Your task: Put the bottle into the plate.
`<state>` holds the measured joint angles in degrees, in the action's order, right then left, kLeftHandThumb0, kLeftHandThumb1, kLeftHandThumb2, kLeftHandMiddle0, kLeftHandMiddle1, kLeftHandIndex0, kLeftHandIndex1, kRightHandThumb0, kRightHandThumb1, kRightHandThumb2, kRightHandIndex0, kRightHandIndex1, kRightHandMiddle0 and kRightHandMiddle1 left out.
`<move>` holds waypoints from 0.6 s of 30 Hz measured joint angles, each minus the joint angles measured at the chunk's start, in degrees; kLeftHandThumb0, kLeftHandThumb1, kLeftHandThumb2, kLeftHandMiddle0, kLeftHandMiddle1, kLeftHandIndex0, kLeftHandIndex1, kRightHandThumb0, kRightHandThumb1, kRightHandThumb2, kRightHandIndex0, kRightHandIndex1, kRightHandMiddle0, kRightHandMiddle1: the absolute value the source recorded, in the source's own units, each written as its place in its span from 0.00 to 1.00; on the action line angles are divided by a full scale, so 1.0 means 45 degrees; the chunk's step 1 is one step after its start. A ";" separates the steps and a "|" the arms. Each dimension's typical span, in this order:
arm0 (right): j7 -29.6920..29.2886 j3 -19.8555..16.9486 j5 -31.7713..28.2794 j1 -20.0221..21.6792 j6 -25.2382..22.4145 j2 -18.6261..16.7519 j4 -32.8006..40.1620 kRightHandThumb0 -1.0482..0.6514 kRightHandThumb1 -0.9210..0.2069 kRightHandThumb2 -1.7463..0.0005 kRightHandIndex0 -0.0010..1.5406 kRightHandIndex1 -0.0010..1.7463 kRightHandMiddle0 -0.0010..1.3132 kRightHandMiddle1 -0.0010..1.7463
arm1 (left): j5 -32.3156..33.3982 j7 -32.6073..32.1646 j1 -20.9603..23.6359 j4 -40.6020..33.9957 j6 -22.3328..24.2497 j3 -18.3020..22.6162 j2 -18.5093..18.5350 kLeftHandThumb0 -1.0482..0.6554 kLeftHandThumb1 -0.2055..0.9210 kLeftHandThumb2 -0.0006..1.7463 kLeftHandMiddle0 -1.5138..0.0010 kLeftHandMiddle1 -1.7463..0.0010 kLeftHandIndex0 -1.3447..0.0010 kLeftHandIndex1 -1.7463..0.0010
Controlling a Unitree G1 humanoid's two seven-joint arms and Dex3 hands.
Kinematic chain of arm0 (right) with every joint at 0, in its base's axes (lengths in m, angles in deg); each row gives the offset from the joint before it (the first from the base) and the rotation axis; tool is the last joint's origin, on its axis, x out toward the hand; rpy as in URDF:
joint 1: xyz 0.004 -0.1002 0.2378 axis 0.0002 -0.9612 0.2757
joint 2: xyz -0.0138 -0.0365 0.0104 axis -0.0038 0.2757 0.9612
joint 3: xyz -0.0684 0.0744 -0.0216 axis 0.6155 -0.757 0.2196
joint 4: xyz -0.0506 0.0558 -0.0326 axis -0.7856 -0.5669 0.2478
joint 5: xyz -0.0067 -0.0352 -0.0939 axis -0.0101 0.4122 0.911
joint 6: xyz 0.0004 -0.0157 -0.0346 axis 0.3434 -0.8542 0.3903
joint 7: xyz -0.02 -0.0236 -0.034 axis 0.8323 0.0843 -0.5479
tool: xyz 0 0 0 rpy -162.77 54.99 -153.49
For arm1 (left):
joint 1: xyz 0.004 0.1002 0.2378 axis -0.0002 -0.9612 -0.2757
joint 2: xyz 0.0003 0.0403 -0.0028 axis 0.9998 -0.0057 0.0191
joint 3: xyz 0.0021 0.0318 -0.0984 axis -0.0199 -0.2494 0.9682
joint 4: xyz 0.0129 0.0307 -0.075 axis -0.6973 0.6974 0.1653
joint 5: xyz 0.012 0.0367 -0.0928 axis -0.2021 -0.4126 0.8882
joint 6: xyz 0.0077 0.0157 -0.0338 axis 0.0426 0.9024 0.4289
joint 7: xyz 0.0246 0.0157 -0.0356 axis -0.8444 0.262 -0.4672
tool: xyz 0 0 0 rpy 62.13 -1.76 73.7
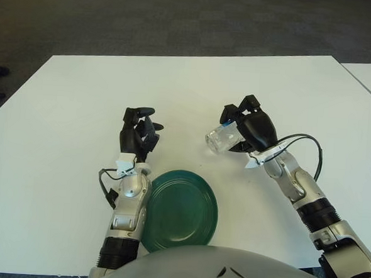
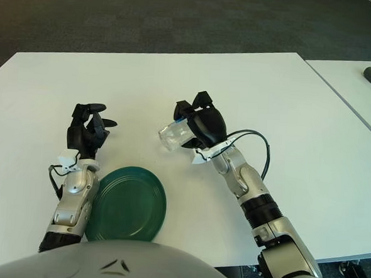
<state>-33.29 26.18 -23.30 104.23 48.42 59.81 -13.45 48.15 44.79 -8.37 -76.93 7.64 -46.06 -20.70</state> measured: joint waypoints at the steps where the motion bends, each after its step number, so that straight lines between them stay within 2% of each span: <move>1: 0.0141 -0.0051 -0.0011 -0.0016 -0.0007 0.0036 0.0207 0.47 0.69 0.11 0.84 1.00 0.85 1.00 | 0.0006 0.0052 0.0078 0.0162 0.0039 0.0103 -0.0003 0.17 1.00 0.49 0.62 0.15 0.77 0.13; 11: 0.1061 -0.0275 -0.0023 -0.0454 -0.0006 0.0154 0.1299 0.46 0.69 0.12 0.83 1.00 0.84 1.00 | -0.0012 0.0443 0.0688 0.1651 0.0030 0.0654 0.0068 0.18 1.00 0.50 0.65 0.14 0.78 0.15; 18: 0.1605 -0.0323 -0.0024 -0.0820 0.0324 0.0468 0.1919 0.43 0.65 0.15 0.83 1.00 0.84 1.00 | -0.0069 0.0660 0.1052 0.2575 -0.0012 0.0903 0.0148 0.18 1.00 0.51 0.64 0.18 0.76 0.17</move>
<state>-26.07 24.73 -23.41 100.54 49.88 61.92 -4.82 47.84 47.76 -3.64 -65.34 7.59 -42.00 -20.03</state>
